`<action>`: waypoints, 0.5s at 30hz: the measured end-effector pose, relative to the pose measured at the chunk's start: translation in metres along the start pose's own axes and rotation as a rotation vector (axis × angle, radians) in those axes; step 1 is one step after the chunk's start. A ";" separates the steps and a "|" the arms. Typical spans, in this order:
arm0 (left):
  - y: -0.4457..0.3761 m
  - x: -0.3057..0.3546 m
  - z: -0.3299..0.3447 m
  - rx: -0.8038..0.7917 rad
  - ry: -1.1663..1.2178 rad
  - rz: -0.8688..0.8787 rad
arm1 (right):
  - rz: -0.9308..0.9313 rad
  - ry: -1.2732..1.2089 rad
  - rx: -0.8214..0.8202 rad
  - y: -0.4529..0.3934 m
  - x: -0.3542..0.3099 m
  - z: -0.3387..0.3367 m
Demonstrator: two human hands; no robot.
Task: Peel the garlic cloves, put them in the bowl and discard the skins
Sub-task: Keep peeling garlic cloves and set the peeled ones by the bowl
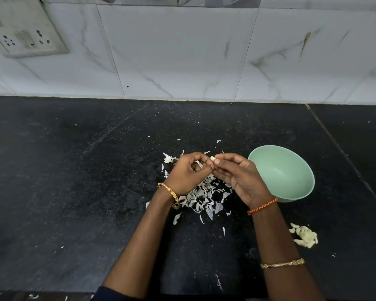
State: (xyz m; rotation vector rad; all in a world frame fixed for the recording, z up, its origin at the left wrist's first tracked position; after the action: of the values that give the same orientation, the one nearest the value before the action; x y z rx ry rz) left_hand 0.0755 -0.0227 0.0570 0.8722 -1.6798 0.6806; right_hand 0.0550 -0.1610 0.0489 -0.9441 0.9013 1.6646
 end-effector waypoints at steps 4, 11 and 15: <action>0.002 0.004 0.003 0.002 -0.029 0.013 | 0.051 -0.116 -0.008 -0.001 0.006 0.000; 0.002 -0.003 -0.004 0.120 0.044 -0.008 | 0.070 -0.159 -0.037 0.001 0.007 -0.004; 0.003 -0.003 -0.009 0.199 0.099 -0.006 | 0.071 -0.188 -0.042 0.001 0.007 -0.004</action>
State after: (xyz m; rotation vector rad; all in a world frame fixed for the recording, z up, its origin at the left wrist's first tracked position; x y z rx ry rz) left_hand 0.0784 -0.0136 0.0566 0.9664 -1.5383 0.8840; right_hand 0.0529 -0.1626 0.0410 -0.7766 0.7830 1.8055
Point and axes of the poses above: each hand's wrist, its own y-axis away from the middle knuckle, its own z-axis out of the palm, x = y × z, the point moved 5 cm from there along -y, towards the middle knuckle, and after that the axes turned 15 degrees about -x, right-handed, at the moved point
